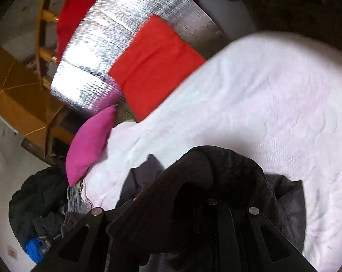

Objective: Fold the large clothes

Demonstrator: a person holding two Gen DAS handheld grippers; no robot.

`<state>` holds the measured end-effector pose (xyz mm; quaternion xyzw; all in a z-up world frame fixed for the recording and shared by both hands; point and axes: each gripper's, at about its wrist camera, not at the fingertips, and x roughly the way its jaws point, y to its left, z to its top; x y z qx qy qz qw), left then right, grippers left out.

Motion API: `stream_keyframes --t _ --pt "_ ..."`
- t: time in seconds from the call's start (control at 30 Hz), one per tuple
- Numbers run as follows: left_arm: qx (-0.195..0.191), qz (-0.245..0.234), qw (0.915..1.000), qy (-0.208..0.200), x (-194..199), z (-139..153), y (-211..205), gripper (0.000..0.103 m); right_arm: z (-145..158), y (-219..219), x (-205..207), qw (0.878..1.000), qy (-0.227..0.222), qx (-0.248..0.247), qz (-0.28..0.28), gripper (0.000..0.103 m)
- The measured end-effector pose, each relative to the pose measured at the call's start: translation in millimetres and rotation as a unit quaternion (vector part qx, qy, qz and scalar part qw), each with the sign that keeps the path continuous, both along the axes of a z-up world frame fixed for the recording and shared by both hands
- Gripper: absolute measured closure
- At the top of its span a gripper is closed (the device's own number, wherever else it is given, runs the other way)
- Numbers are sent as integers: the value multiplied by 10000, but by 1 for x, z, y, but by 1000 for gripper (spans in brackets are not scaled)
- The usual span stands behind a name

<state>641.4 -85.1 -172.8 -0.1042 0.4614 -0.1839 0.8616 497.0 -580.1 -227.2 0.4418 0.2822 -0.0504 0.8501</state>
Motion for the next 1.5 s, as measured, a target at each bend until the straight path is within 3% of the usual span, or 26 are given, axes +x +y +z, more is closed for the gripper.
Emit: stream_keyframes --t 0.2,0.27,0.33,0.4,0.47,0.5,0.53,0.63,0.73,0.97,1.07,1.17,1.23,1.27,1.33,1.4,1.5 --pt "-66 234 9997 70 13 -14 9 71 -21 -17 24 9953 124 949 110 76" --pt "-107 393 9991 75 14 -12 14 51 -19 -20 28 9933 68 1134 218 69" --pt "-276 498 9984 30 15 -9 23 48 -17 -23 25 9880 -228 1495 310 50" --pt "-532 663 9964 -28 11 -2 39 38 -7 -28 8 9807 -803 1762 276 24" --pt "-681 815 9943 -127 7 5 51 34 11 -33 -17 9765 -1356 1672 94 9" --pt "-740 856 9934 -176 1 9 57 33 17 -33 -26 9755 -1498 1614 45 6" --pt "-757 807 9937 -181 -7 12 61 32 25 -33 -37 9776 -1503 1474 11 6" --pt "-581 430 9973 -149 -34 13 67 27 39 -23 -59 9961 -752 452 59 6" --pt "-358 243 9990 -73 -65 2 73 25 34 -11 -91 9995 -62 -280 165 6" --pt "103 304 9995 -26 -116 -12 77 24 0 -6 -140 9986 442 -204 188 6" --pt "871 286 9958 -52 -124 -15 59 17 -3 6 -130 9961 701 -482 220 6" --pt "1075 132 9939 188 -120 -31 52 17 -23 18 -117 9875 1392 -625 386 6" --pt "969 211 9947 265 -119 -36 53 20 -39 22 -110 9873 1459 -377 508 21" --pt "919 219 9951 288 -119 -36 53 34 -42 23 -111 9884 1409 -229 517 34" --pt "860 134 9956 336 -120 -32 50 46 -33 26 -116 9893 1349 -422 364 39" --pt "1370 200 9902 200 -123 -30 43 46 -18 31 -123 9891 1226 -771 255 51" --pt "1566 192 9871 271 -125 -40 38 45 -17 32 -131 9903 1114 -825 132 52"
